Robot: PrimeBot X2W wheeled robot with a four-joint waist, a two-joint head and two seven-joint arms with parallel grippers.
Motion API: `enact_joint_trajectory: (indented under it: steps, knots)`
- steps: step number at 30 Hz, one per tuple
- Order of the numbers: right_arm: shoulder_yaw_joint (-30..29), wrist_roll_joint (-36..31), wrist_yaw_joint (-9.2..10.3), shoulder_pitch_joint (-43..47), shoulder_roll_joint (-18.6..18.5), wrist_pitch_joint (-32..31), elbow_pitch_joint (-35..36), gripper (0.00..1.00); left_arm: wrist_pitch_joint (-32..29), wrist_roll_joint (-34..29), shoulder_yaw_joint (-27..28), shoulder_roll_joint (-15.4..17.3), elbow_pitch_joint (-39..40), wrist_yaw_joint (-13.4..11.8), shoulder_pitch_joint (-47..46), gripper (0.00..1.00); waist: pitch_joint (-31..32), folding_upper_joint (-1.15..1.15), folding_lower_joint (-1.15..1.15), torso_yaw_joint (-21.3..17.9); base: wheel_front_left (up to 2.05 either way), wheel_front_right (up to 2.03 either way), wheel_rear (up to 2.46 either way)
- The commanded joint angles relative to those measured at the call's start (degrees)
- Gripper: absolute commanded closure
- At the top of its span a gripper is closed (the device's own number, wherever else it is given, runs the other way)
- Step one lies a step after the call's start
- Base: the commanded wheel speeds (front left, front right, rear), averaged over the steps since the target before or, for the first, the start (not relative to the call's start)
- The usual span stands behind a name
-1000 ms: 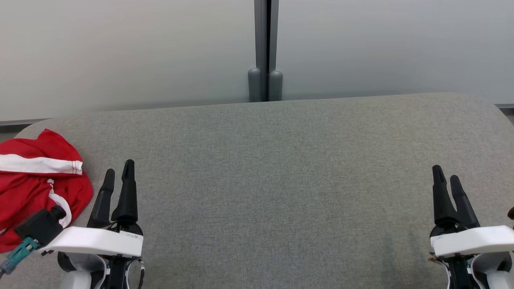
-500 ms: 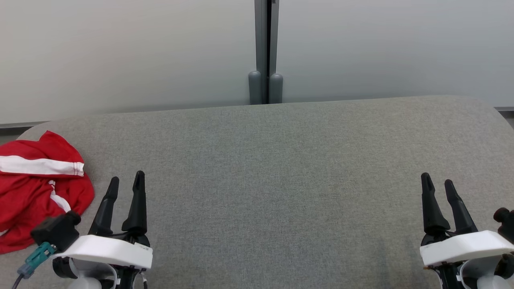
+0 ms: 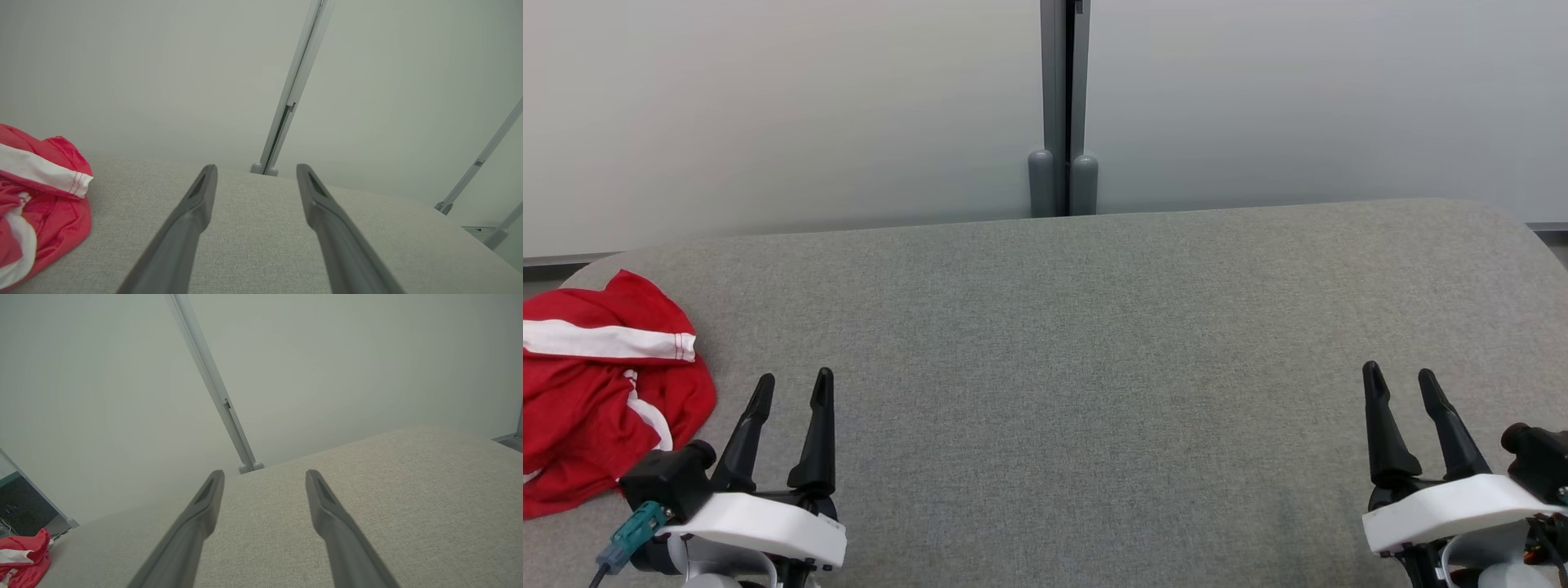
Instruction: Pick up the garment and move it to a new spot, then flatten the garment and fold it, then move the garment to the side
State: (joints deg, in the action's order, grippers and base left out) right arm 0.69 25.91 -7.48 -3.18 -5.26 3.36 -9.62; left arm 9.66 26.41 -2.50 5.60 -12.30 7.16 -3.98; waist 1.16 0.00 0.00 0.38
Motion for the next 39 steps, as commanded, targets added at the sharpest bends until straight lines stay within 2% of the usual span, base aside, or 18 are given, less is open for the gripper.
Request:
enact_joint_trajectory:
  steps: [1, 19, 39]
  knots:
    - [0.2, -1.5, -0.01, 0.2, -0.2, 0.1, 0.4, 0.0, 0.5, -1.7, 0.1, 0.3, 0.1, -0.2, -0.4, 0.0, 0.0, 0.0, 0.0, 0.0, 0.0, 0.0, 0.0]
    - [0.8, -9.8, -0.02, 0.8, 0.2, 1.0, 0.6, 0.0, 2.8, -10.0, 0.8, 0.1, -2.9, -0.4, -0.8, 0.0, 0.0, 0.0, 0.0, 0.2, 0.0, 0.0, 0.0]
    - [0.7, -15.4, -0.01, 1.2, 0.9, 1.9, 0.5, 0.0, 5.1, -17.0, 1.9, -0.2, -6.6, -0.3, -1.9, 0.0, -0.2, 0.0, 0.0, 0.2, 0.0, 0.0, 0.0]
